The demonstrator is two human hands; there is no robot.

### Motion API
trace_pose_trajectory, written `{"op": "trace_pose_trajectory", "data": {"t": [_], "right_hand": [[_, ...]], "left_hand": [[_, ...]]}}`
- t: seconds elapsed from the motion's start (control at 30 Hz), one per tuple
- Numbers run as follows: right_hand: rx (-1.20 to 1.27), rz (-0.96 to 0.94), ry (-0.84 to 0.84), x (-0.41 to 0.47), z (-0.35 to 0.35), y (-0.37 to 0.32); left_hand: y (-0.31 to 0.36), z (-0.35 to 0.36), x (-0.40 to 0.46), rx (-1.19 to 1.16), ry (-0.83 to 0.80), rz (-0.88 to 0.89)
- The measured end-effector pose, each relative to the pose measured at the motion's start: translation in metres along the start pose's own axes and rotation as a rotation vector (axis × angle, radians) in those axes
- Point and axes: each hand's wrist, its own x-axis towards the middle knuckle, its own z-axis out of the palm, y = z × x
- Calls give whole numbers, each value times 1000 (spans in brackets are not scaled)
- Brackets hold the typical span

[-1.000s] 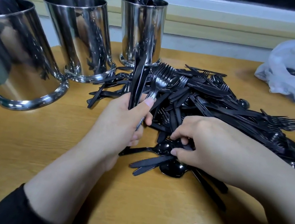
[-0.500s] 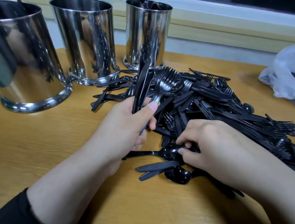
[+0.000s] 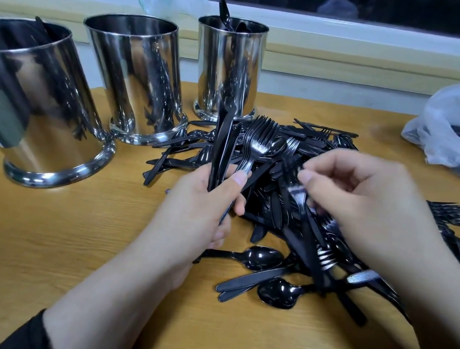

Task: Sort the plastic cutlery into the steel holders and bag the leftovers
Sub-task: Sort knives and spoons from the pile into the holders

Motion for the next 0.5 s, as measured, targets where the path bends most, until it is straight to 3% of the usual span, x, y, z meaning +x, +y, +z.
{"op": "trace_pose_trajectory", "data": {"t": [0.13, 0.2, 0.33, 0.5], "right_hand": [[605, 209, 95, 14, 10, -1], [723, 279, 86, 19, 17, -1], [750, 308, 102, 25, 28, 0], [526, 226, 123, 31, 33, 0]], "left_hand": [[2, 4, -3, -35, -9, 5], [3, 5, -4, -26, -23, -1], [6, 7, -5, -81, -58, -17], [7, 6, -6, -161, -112, -86]]}}
